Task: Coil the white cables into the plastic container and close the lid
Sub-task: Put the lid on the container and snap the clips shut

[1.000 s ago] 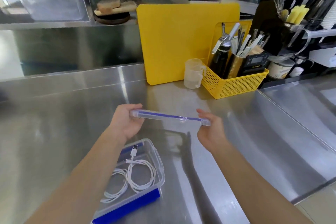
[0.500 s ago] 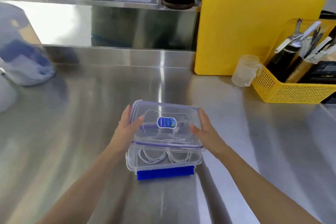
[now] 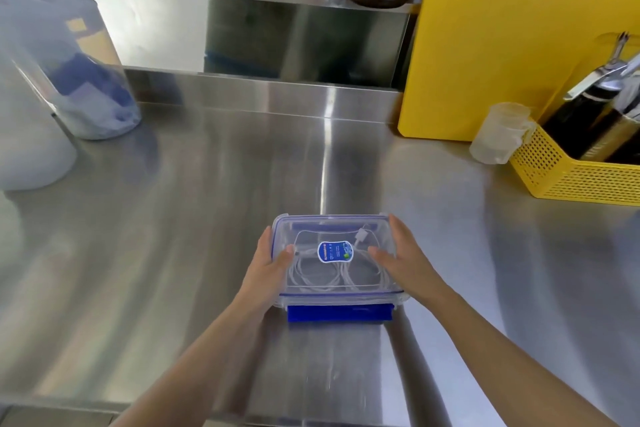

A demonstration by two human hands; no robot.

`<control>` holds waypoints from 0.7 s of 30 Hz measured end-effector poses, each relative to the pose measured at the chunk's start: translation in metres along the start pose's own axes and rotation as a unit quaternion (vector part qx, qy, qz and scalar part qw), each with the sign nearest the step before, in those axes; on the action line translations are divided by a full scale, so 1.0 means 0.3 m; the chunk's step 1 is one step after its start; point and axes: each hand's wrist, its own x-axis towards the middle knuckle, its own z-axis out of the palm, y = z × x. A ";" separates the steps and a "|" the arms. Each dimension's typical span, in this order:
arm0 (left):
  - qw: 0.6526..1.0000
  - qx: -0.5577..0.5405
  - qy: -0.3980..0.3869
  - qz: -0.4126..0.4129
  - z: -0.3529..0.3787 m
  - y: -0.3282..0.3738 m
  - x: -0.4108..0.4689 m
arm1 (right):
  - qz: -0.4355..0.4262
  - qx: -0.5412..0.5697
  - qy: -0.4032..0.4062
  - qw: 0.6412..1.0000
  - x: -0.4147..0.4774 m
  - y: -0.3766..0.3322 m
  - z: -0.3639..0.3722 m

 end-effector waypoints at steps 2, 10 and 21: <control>1.000 0.001 0.007 0.000 0.003 0.005 0.010 | 0.008 0.017 0.011 1.000 0.000 -0.003 0.000; 0.994 0.029 0.044 -0.092 0.004 0.019 0.076 | 0.042 0.034 0.025 0.998 0.032 -0.008 -0.004; 0.970 -0.060 0.009 -0.236 -0.017 0.051 0.189 | 0.175 0.242 0.062 0.952 0.072 -0.030 -0.051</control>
